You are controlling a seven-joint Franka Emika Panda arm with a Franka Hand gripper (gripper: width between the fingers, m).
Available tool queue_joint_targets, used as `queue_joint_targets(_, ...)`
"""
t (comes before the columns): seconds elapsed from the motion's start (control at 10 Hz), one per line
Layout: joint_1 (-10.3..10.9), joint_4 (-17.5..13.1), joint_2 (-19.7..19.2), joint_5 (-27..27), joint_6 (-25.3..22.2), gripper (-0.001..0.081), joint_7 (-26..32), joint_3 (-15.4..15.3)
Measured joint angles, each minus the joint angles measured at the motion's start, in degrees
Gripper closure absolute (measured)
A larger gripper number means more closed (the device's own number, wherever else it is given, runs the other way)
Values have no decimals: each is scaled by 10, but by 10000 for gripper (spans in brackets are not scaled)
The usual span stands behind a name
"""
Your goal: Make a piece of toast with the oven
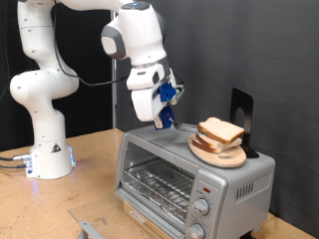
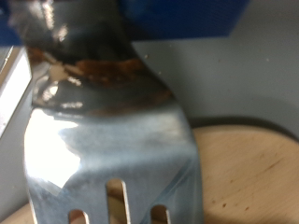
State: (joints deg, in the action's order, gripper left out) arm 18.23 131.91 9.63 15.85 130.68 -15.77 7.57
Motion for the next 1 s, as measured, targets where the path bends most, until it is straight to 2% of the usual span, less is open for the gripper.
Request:
queue_joint_targets(0.6,0,-51,-57,0,0,332,-21,-3)
queue_joint_targets(1.0,2,-61,-66,12,8,335,-2,-14)
